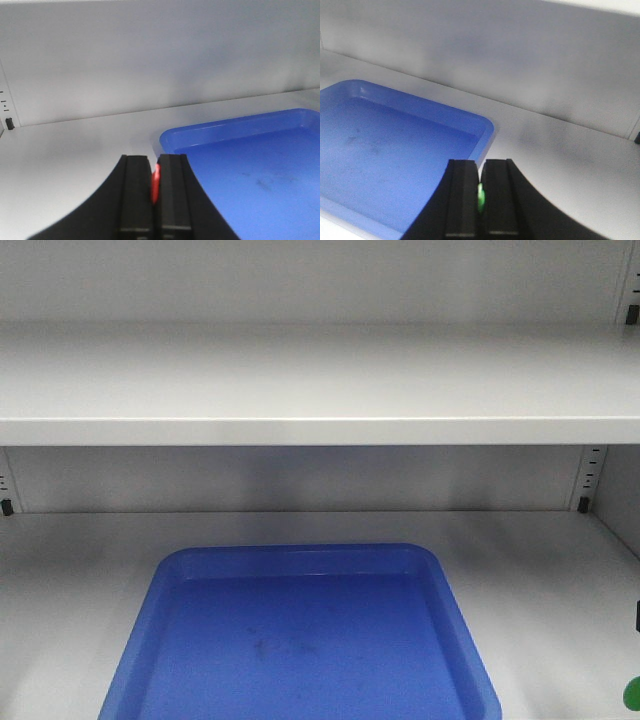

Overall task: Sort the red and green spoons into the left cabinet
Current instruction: 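Turn and approach the open cabinet shelf with the blue tray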

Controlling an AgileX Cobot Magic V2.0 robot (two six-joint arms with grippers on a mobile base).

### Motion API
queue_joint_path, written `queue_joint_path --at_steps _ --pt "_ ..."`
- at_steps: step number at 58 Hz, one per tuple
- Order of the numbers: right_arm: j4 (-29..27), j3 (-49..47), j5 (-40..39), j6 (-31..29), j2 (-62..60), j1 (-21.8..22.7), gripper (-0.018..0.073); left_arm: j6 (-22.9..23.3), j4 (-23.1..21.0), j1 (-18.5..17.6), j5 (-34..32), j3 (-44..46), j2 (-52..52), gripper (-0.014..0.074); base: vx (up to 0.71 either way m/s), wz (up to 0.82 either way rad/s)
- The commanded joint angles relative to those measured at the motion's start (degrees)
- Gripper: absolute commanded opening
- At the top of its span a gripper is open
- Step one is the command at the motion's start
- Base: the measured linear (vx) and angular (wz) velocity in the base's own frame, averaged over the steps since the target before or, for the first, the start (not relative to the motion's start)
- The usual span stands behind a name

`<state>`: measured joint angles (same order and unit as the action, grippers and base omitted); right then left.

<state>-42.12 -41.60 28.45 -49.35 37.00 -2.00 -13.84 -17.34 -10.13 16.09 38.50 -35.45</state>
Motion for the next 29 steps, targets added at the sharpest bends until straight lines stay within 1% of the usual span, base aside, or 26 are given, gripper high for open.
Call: queue_joint_path --at_steps 1,29 --pt "-1.63 -1.52 -3.43 -0.09 -0.03 0.33 -0.0003 0.26 -0.88 -0.15 -4.61 1.62 0.00 -0.0003 0.01 0.02" --pt "-1.63 -1.52 -3.43 -0.09 -0.03 0.33 -0.0003 0.26 -0.88 -0.15 -4.61 1.62 0.00 -0.0003 0.00 0.00"
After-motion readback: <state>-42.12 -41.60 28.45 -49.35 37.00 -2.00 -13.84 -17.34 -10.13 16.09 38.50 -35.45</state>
